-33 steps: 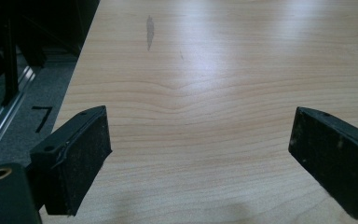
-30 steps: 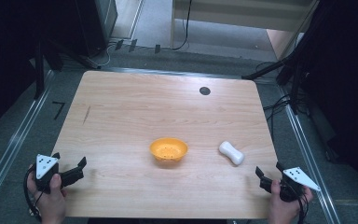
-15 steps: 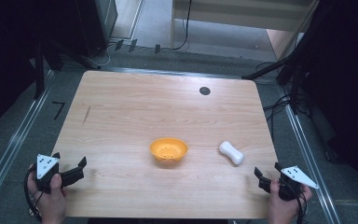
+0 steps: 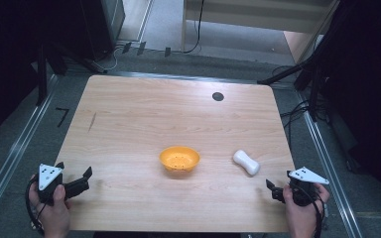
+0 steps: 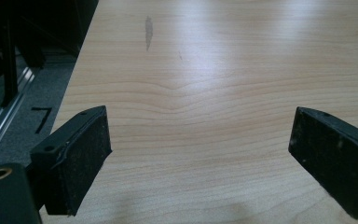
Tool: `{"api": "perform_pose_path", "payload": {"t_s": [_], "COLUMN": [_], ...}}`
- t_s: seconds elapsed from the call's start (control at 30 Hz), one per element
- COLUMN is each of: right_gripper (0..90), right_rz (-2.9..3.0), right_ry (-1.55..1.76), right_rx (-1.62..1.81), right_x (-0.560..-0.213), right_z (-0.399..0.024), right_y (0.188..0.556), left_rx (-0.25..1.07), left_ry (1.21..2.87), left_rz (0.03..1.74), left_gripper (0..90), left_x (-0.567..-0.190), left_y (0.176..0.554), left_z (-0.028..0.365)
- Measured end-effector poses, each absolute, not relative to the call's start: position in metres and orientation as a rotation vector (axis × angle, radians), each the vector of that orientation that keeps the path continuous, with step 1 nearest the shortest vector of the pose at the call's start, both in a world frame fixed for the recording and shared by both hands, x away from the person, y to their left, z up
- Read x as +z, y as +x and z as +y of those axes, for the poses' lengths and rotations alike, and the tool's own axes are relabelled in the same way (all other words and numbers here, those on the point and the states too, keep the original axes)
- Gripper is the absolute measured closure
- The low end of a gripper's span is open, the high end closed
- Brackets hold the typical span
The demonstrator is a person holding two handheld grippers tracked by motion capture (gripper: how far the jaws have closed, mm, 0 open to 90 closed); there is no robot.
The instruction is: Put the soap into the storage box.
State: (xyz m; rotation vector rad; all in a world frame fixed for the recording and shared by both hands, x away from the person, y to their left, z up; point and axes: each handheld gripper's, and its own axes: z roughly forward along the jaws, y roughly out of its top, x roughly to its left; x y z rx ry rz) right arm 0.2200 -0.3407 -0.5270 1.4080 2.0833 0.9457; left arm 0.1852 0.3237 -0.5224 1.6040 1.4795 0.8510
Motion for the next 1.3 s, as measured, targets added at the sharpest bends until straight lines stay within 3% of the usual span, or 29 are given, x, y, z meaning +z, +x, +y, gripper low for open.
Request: {"api": "perform_pose_path", "payload": {"t_s": [1.3], "right_gripper": [14.3], "right_rz": [2.547], "right_ry": [1.32], "right_rx": [0.615], "right_x": [-0.499], "right_z": [-0.292], "right_y": [0.29], "left_rx": [0.842], "left_ry": [1.62], "left_rz": [1.47], "left_gripper": [5.8], "left_x": [-0.522], "left_y": [0.186], "left_z": [0.323]}}
